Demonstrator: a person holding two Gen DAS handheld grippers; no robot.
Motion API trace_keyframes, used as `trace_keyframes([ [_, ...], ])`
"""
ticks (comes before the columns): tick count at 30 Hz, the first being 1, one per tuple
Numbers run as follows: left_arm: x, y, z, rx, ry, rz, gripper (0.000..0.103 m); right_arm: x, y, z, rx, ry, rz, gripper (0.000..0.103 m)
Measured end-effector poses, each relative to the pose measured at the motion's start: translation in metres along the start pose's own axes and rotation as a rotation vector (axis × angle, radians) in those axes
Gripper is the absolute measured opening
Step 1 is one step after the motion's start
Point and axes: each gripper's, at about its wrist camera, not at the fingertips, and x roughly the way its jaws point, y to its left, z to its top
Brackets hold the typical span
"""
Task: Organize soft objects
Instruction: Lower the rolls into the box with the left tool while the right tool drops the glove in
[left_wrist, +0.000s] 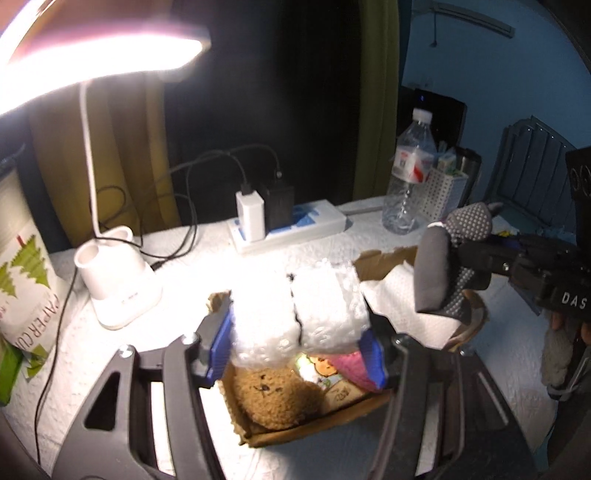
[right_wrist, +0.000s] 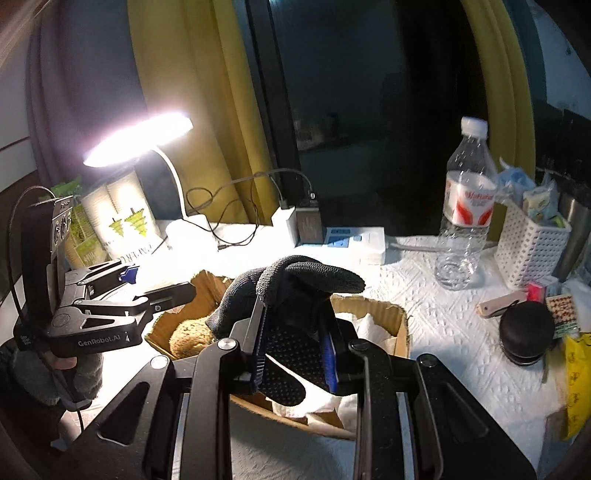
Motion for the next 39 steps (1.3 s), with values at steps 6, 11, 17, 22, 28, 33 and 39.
trace_keyframes([
  [6, 0.025, 0.001, -0.007, 0.004, 0.044, -0.006, 0.059, 0.028, -0.009, -0.01, 0.025, 0.046, 0.012, 0.027],
  [11, 0.043, 0.0, -0.015, 0.012, 0.096, -0.015, 0.06, 0.05, -0.015, -0.022, 0.037, 0.096, 0.002, 0.027],
  [17, 0.056, -0.003, -0.022, 0.026, 0.13, -0.016, 0.061, 0.068, -0.017, -0.037, 0.032, 0.138, -0.027, 0.027],
  [22, 0.054, -0.003, -0.019, 0.016, 0.124, -0.008, 0.071, 0.065, -0.018, -0.036, 0.044, 0.14, -0.023, 0.031],
  [28, 0.037, -0.002, -0.015, 0.004, 0.086, 0.011, 0.085, 0.055, -0.012, -0.035, 0.036, 0.126, -0.052, 0.049],
  [33, 0.017, -0.002, -0.014, -0.015, 0.049, 0.007, 0.093, 0.041, -0.007, -0.035, 0.032, 0.104, -0.072, 0.057],
  [39, -0.01, -0.004, -0.014, -0.031, 0.001, 0.01, 0.093, 0.017, 0.001, -0.032, 0.022, 0.069, -0.098, 0.057],
])
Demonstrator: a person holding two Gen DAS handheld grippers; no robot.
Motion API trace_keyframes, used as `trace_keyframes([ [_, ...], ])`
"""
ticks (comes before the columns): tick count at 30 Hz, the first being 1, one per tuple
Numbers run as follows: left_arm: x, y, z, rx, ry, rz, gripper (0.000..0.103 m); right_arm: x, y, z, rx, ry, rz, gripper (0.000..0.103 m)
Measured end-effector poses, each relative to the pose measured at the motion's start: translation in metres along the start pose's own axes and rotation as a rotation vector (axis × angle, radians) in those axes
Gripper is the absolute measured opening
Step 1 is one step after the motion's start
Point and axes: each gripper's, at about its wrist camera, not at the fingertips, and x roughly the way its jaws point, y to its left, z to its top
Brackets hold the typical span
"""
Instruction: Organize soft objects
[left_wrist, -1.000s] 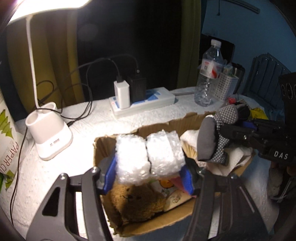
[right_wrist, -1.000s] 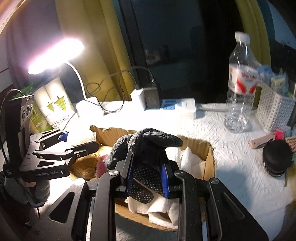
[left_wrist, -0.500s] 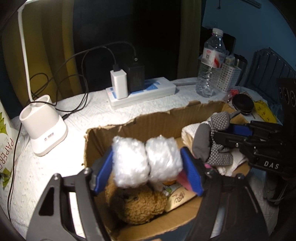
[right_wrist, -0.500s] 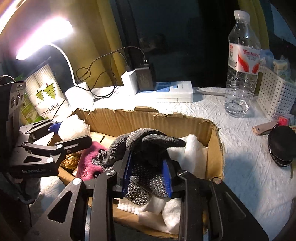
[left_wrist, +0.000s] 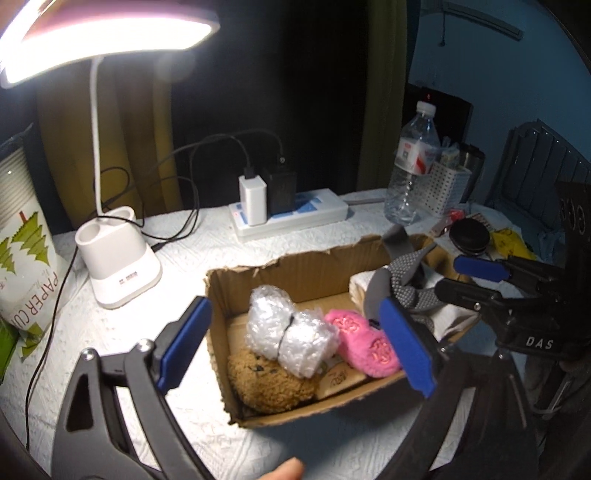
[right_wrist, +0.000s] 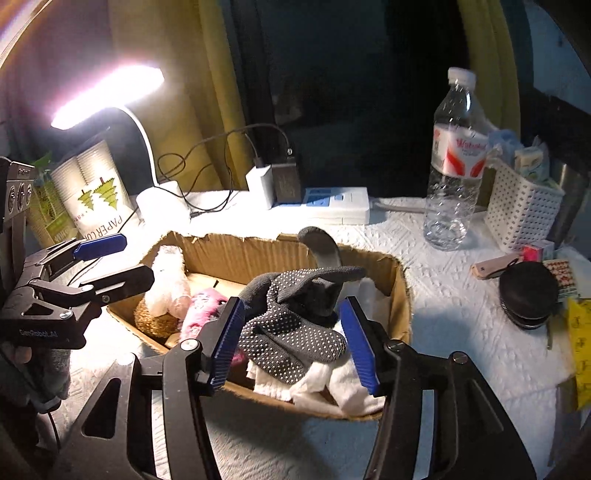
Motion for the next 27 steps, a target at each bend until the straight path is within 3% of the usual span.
trace_keyframes([
  [12, -0.057, -0.011, -0.011, -0.008, -0.073, -0.009, 0.094, -0.048, 0.016, -0.008, -0.011, -0.05, -0.016, 0.058],
  [16, -0.073, -0.012, -0.018, -0.016, -0.086, -0.011, 0.102, -0.06, 0.022, -0.013, -0.016, -0.059, -0.021, 0.058],
  [27, -0.117, -0.02, -0.03, -0.022, -0.133, -0.004, 0.102, -0.099, 0.038, -0.023, -0.028, -0.103, -0.035, 0.058],
])
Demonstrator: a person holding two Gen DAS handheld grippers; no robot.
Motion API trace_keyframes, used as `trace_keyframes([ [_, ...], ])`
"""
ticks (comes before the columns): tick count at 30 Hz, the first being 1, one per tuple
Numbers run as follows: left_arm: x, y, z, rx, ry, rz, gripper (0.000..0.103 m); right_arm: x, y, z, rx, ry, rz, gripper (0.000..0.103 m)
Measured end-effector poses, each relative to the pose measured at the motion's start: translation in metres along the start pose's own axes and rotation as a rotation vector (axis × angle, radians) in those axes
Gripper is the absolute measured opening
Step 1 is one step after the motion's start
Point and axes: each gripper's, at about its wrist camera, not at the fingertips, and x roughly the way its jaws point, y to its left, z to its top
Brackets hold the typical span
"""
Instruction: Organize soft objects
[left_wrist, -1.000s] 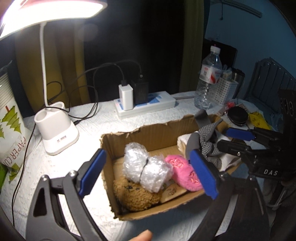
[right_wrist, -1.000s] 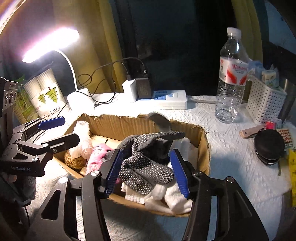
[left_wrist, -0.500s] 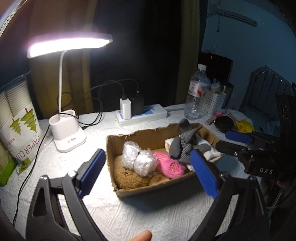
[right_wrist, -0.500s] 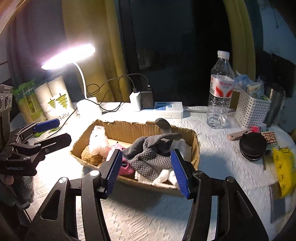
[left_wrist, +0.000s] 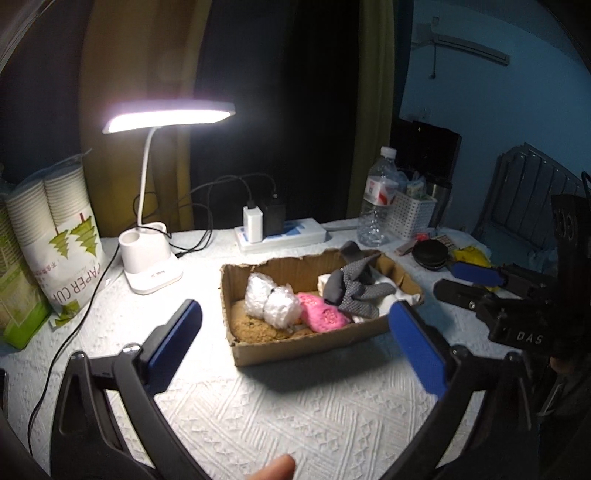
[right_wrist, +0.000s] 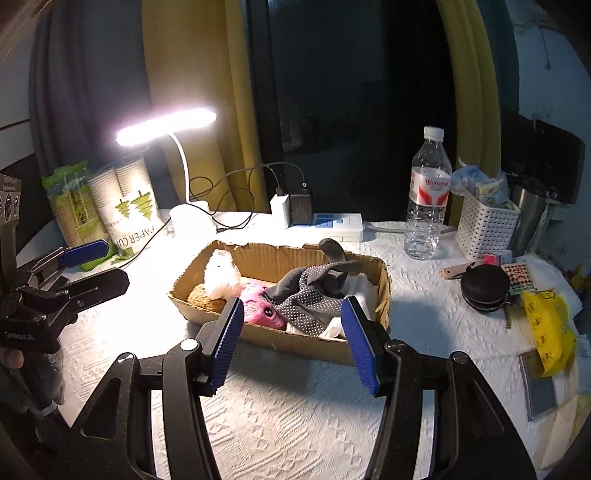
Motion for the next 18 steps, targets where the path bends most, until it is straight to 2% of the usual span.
trace_keyframes([
  [9, -0.032, -0.007, -0.001, 0.005, -0.022, 0.029, 0.102, -0.036, 0.015, -0.003, -0.024, -0.04, -0.018, 0.058],
  [14, -0.05, -0.009, 0.0, 0.003, -0.033, 0.083, 0.102, -0.057, 0.021, -0.003, -0.03, -0.071, -0.032, 0.059],
  [18, -0.062, -0.01, 0.001, 0.006, -0.052, 0.095, 0.102, -0.073, 0.024, -0.001, -0.031, -0.098, -0.045, 0.06],
])
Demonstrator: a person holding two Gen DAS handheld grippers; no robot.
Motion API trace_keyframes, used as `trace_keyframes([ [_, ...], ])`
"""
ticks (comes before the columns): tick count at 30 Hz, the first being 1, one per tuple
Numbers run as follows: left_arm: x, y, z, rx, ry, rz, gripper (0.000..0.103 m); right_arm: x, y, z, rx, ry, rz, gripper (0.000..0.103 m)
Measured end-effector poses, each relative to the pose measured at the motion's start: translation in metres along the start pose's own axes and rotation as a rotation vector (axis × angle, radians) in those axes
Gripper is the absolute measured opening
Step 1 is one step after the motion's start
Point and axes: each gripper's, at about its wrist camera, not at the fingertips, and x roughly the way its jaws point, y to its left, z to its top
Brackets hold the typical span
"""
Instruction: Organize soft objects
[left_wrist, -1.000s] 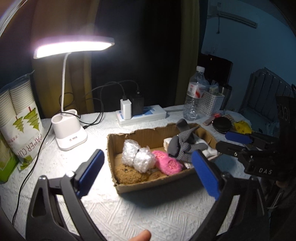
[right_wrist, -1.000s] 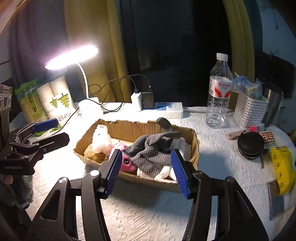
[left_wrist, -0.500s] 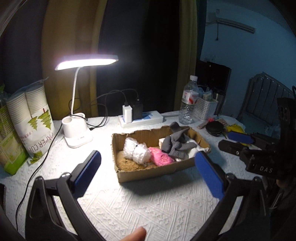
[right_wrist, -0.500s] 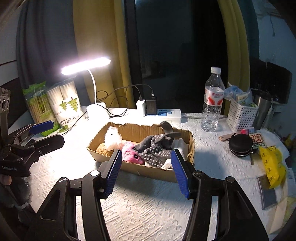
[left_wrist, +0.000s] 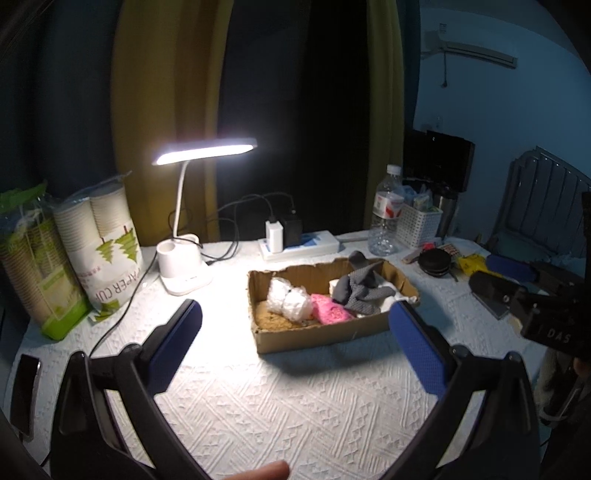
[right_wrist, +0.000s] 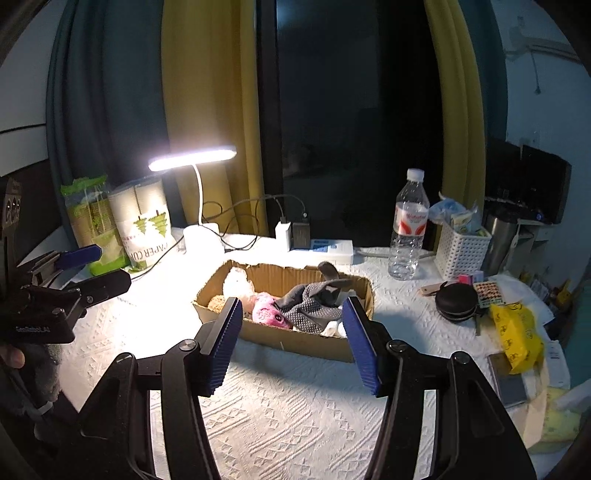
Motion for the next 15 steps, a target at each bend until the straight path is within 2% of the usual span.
trace_keyframes([
  [3, -0.012, -0.003, 0.002, 0.008, -0.038, 0.003, 0.102, -0.012, 0.002, 0.004, -0.008, -0.021, -0.026, 0.063],
  [6, -0.022, -0.006, 0.006, 0.015, -0.071, 0.001, 0.102, -0.022, 0.002, 0.006, -0.008, -0.039, -0.036, 0.073],
  [15, -0.035, -0.015, 0.016, 0.031, -0.126, 0.015, 0.102, -0.039, 0.001, 0.012, -0.009, -0.077, -0.051, 0.073],
])
